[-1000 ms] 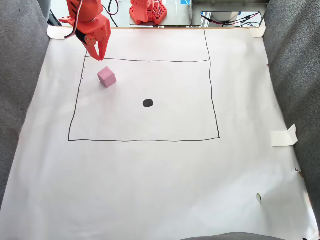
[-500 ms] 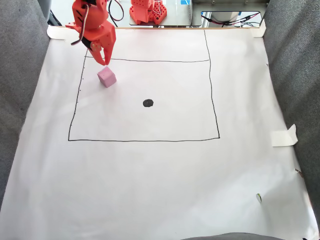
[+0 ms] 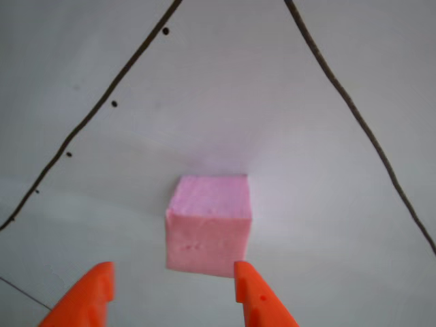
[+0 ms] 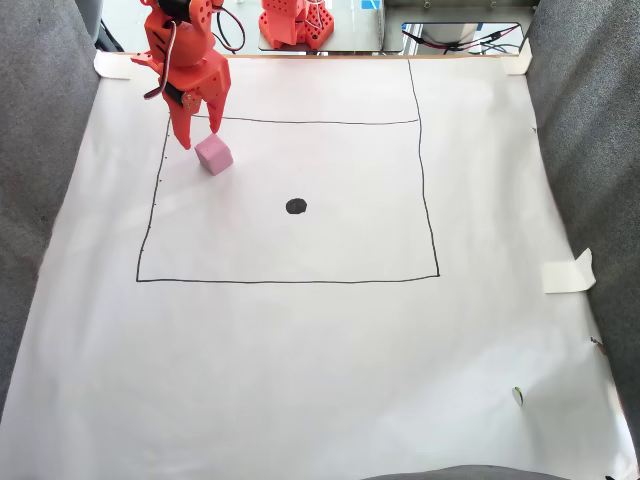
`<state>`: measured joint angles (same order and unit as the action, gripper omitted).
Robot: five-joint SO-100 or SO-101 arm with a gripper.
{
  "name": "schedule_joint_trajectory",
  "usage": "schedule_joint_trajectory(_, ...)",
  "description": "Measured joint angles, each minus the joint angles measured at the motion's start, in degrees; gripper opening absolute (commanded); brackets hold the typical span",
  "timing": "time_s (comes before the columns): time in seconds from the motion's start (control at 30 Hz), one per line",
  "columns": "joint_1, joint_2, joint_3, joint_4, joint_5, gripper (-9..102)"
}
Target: Grasp the colored block, Place it on the black dot, and then return the arm to the default position.
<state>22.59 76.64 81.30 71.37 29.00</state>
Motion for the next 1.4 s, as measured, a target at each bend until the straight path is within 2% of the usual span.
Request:
schedule_joint_trajectory(0.33, -0.09, 0.00, 2.02, 2.11, -2.46, 42)
schedule_joint_trajectory(0.5, -0.26, 0.00, 2.90, 2.29, -3.52, 43)
schedule_joint_trajectory(1.03, -0.26, -2.20, 7.21, -1.76, -4.57, 42)
schedule_joint_trajectory(1.4, -0.26, -2.90, 7.21, -3.60, -4.92, 30)
